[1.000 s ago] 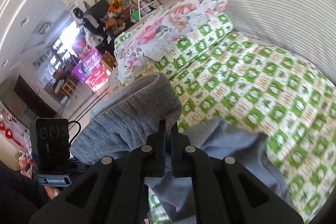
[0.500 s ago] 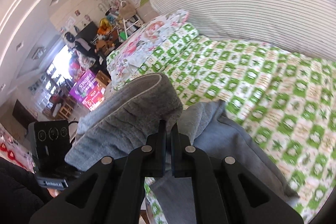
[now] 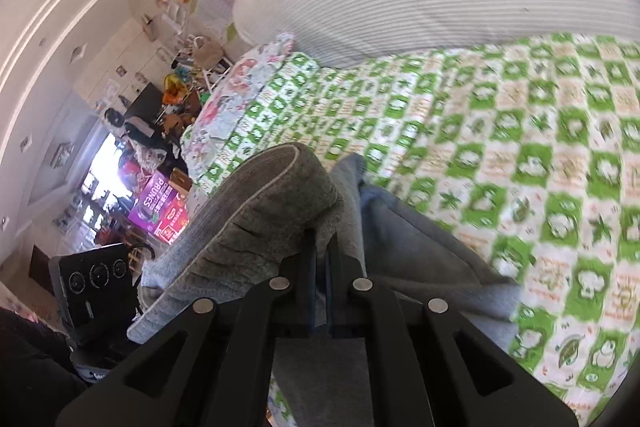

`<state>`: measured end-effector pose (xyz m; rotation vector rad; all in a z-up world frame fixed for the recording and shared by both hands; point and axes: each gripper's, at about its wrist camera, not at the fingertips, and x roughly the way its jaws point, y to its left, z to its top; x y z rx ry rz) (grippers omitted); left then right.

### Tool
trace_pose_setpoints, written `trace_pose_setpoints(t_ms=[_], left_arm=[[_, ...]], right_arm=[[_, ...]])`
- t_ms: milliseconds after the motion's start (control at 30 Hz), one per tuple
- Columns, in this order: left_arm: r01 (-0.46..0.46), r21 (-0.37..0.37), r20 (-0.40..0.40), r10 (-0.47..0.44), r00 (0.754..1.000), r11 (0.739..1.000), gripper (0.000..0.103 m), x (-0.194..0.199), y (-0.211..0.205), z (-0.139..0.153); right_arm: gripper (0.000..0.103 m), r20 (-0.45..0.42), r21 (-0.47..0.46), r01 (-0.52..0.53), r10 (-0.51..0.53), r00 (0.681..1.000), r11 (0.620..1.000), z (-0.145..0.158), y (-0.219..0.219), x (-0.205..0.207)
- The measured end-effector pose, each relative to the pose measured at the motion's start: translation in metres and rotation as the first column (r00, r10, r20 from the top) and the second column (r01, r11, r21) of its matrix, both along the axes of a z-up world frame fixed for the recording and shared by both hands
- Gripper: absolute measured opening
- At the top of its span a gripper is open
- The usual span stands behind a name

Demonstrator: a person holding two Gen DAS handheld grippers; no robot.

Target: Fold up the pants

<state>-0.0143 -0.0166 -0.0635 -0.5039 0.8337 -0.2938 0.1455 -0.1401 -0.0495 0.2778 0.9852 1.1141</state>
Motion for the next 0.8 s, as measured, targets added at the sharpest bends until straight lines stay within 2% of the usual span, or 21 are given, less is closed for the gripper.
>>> trace_pose_setpoints(t_ms=[267,533,600,700,733,767,800], left_arm=[[0.031,0.064,-0.021,-0.03,0.999,0.997,0.005,0.006,-0.013,-0.011],[0.084,0.104,-0.054,-0.078,0.995,0.991,0.005,0.015,-0.02,-0.02],[0.102,0.113,-0.062,-0.095,0.994,0.988,0.009,0.016,-0.022,-0.021],[0.139,0.117,-0.067,-0.132,0.989,0.983,0.024,0.015,-0.025,-0.02],[0.152,0.113,-0.069,-0.145,0.987,0.982,0.032,0.016,-0.024,-0.021],[0.168,0.108,-0.073,-0.161,0.984,0.98,0.045,0.016,-0.023,-0.02],[0.175,0.103,-0.073,-0.168,0.983,0.979,0.051,0.015,-0.022,-0.019]], right_arm=[[0.004,-0.039,-0.001,0.038,-0.038,0.999,0.999,-0.028,-0.017,0.004],[0.004,-0.058,-0.005,0.084,-0.084,0.995,0.996,-0.034,-0.035,-0.001],[0.004,-0.063,-0.017,0.104,-0.105,0.992,0.994,-0.036,-0.04,-0.001],[0.008,-0.085,-0.061,0.15,-0.155,0.984,0.987,-0.038,-0.049,-0.003],[0.009,-0.089,-0.087,0.174,-0.181,0.979,0.981,-0.039,-0.054,-0.004],[0.01,-0.086,-0.103,0.192,-0.201,0.976,0.976,-0.038,-0.058,-0.006],[0.01,-0.079,-0.12,0.211,-0.221,0.972,0.97,-0.037,-0.062,-0.009]])
